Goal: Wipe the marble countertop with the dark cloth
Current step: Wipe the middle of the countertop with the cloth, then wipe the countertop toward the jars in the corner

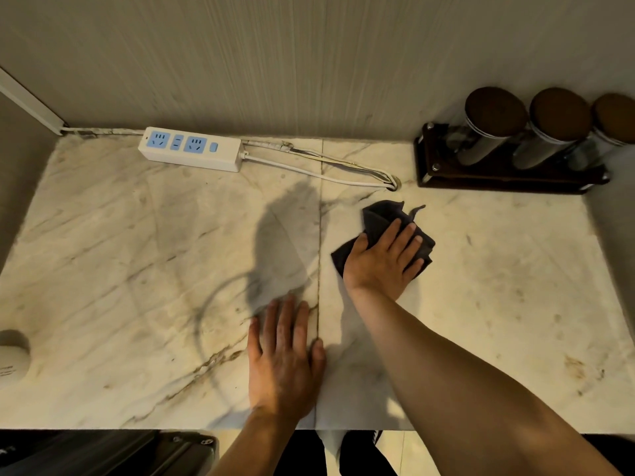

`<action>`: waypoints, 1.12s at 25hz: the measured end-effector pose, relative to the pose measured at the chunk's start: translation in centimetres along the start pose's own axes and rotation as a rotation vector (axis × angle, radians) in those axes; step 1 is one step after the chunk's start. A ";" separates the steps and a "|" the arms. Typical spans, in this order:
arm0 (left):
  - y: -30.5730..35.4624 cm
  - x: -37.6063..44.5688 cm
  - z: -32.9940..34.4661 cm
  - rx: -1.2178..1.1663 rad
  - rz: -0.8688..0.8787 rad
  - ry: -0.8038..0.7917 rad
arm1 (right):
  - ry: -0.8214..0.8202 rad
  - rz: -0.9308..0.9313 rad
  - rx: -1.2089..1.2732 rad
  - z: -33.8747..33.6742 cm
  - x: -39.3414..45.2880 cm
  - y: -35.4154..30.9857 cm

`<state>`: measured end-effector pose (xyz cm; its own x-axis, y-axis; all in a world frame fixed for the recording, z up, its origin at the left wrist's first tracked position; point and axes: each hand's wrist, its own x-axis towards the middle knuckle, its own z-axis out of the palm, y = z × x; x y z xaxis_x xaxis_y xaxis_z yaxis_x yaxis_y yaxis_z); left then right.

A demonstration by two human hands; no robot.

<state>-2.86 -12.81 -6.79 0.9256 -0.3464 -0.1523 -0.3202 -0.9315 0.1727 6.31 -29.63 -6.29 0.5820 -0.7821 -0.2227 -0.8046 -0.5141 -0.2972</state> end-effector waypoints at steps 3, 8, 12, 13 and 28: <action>0.1 -0.1 0.2 -0.014 -0.004 0.007 | 0.007 0.019 -0.002 0.0 -1.6 1.3; 0.0 -0.1 0.6 0.009 -0.014 0.006 | -0.003 0.044 0.004 0.2 -4.6 3.3; 0.0 -0.3 0.6 0.023 0.007 0.039 | -0.007 0.070 0.010 0.1 -7.2 5.0; 0.0 -0.4 0.6 0.023 0.012 0.043 | -0.006 0.072 0.010 0.2 -7.9 5.4; 0.5 -0.4 -0.1 -0.038 0.008 0.044 | 0.078 -0.131 -0.002 0.4 -14.6 11.4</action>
<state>-3.34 -13.19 -6.53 0.9312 -0.3483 -0.1080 -0.3210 -0.9234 0.2104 -11.31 -23.93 -6.74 0.6712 -0.7332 -0.1093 -0.7226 -0.6143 -0.3169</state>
